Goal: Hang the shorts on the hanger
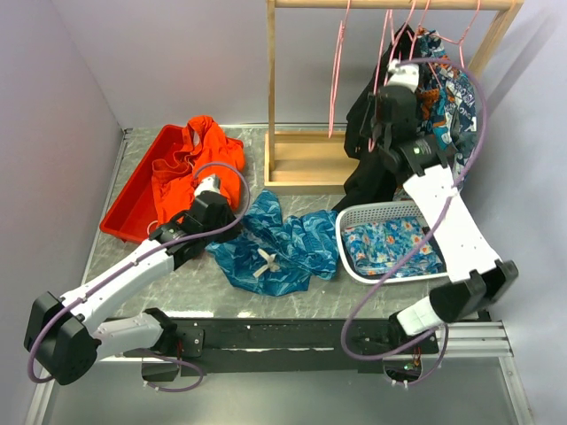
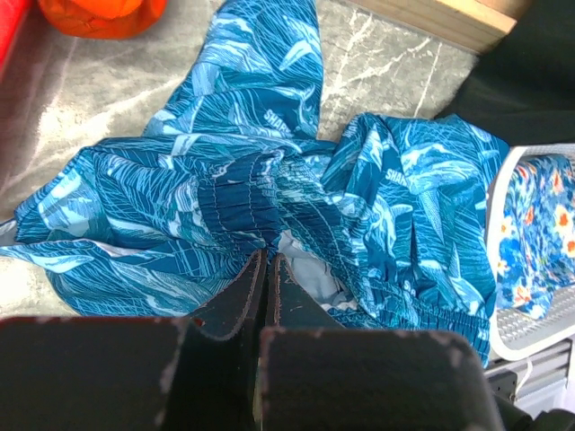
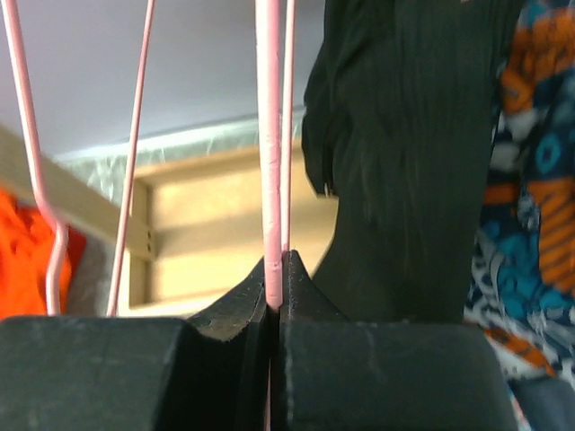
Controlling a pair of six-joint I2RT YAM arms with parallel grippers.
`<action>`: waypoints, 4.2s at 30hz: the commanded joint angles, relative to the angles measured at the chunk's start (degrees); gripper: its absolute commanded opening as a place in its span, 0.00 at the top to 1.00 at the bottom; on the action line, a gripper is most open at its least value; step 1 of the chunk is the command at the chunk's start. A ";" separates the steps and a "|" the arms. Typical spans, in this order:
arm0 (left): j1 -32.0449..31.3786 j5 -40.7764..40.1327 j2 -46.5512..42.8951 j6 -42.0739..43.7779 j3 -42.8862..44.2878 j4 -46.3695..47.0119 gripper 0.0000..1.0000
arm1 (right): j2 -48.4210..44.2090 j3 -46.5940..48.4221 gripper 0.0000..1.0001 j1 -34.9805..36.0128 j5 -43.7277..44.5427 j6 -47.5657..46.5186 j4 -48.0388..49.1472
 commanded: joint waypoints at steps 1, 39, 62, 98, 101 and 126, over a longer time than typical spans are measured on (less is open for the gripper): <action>0.34 -3.22 -1.43 0.05 0.33 1.41 0.99 | -8.68 -5.83 1.00 1.96 -0.31 1.39 4.12; 0.26 -10.87 -2.93 1.72 -2.49 9.50 0.99 | -49.22 -51.02 1.00 32.45 -34.33 18.53 -17.85; -9.67 -4.72 -11.54 6.56 -3.10 10.99 0.99 | -35.16 -57.07 1.00 44.77 -18.77 15.02 13.32; -10.55 -17.92 -24.29 20.43 4.10 -3.08 0.37 | -10.11 -59.99 1.00 47.41 -19.47 4.38 58.00; -11.17 -15.19 -22.62 24.04 5.07 -1.67 0.43 | -9.40 -59.37 1.00 47.32 -19.56 4.39 57.74; -12.49 -25.81 -10.49 32.57 8.85 3.00 0.99 | -7.29 -55.77 1.00 47.32 -19.13 4.91 53.44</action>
